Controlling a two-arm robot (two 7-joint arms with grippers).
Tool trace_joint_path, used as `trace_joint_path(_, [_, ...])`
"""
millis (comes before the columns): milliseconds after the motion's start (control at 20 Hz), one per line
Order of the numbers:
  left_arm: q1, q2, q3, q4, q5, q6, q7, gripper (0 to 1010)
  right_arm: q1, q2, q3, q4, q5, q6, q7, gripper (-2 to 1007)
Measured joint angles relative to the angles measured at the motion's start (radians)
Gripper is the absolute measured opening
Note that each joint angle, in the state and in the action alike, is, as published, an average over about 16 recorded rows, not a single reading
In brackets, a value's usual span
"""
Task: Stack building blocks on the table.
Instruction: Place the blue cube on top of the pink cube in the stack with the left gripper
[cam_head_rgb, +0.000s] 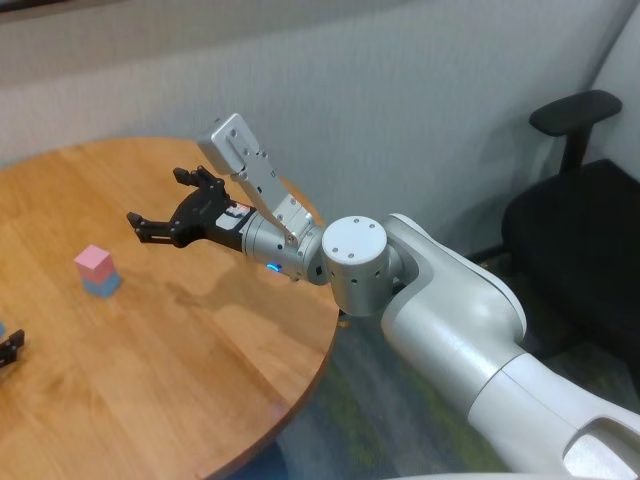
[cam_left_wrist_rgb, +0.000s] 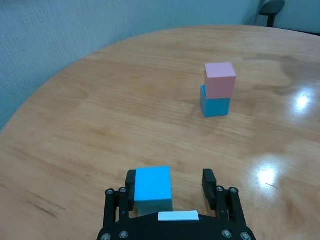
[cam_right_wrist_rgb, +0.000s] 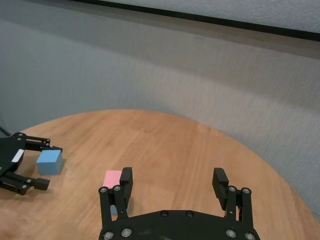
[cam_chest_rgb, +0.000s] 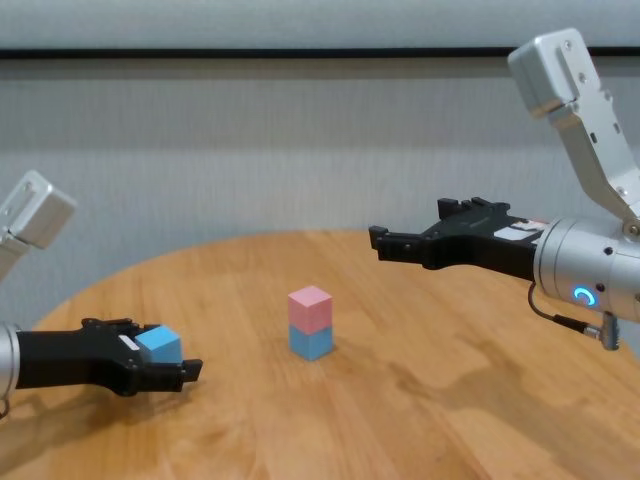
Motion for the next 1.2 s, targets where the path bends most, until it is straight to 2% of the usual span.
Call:
trace_joint_path(400, [0.002,-0.005,-0.009,0.000,0.001,0.000,-0.001,630,0.000,0.000,0.000,0.000,0.000,0.000,0.000,1005])
trace_joint_path(650, [0.014,-0.001,-0.013,-0.024,0.001,0.012,0.005,497,0.000,0.000,0.000,0.000,0.000,0.000,0.000,1005])
trace_joint_path(800, [0.032,0.007,-0.013,-0.068,0.001,0.033,0.014,440,0.000,0.000,0.000,0.000,0.000,0.000,0.000,1005])
trace_joint_path(950, [0.058,0.018,-0.012,-0.133,0.001,0.059,0.026,402,0.000,0.000,0.000,0.000,0.000,0.000,0.000,1005])
trace_joint_path(1200, [0.111,0.042,-0.005,-0.280,-0.003,0.116,0.047,394,0.000,0.000,0.000,0.000,0.000,0.000,0.000,1005])
